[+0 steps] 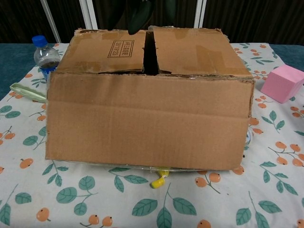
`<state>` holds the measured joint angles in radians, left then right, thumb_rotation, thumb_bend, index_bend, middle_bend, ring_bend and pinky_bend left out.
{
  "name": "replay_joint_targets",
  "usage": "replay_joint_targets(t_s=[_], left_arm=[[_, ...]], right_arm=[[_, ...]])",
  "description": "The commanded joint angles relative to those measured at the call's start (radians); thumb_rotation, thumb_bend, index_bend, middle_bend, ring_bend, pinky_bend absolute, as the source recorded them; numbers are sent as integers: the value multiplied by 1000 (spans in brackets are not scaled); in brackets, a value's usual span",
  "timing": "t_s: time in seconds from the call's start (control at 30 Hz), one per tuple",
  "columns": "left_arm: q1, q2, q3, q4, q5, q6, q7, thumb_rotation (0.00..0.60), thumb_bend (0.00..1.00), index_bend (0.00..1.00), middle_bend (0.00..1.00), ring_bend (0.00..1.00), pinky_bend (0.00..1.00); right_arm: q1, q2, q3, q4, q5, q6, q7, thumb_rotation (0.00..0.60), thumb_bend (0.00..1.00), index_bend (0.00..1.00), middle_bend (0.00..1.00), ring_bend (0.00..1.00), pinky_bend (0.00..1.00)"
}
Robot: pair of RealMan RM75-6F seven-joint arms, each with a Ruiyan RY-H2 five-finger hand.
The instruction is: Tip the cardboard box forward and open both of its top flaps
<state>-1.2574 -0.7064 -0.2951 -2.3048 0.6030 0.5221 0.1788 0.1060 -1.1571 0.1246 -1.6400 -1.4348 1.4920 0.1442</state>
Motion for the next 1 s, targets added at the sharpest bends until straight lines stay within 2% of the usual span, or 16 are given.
replay_joint_targets(t_s=[0.03,0.13,0.2,0.3,0.37,0.43,0.6,0.8,1.0], left_arm=[[2,-8,14,13,13,17,5,600,808,300,494,369,454],[1,-20,40,36,35,51,38,600,744,248,420,303,358],[3,-30,55,48,51,87,63,600,675,205,361,253,302],[18,-41,73,52,74,165,100,600,473,128,257,171,228],[44,-57,91,53,106,270,149,600,357,66,166,100,152],[83,-84,121,59,164,383,219,600,317,19,100,46,106],[191,-127,190,77,276,557,295,600,280,0,30,5,62],[395,-169,290,112,501,788,305,600,206,0,2,0,49],[606,-249,367,234,690,1022,248,600,190,0,0,0,49]], right_arm=[[0,1,1,-1,2,-2,-1,600,766,0,0,0,245],[-1,2,1,-3,4,-4,-2,600,764,0,0,0,245],[-1,2,1,-3,5,-6,-2,600,725,0,0,0,246],[-1,3,2,-5,11,-11,3,600,573,0,0,0,246],[-2,4,2,-7,16,-15,2,600,471,0,0,0,246],[-2,6,3,-10,20,-17,1,600,417,0,0,0,246],[-1,8,5,-14,24,-21,-5,600,405,0,0,0,246],[1,6,9,-14,25,-21,-23,600,392,0,0,0,246],[7,6,18,-15,21,-15,-48,600,361,0,0,0,246]])
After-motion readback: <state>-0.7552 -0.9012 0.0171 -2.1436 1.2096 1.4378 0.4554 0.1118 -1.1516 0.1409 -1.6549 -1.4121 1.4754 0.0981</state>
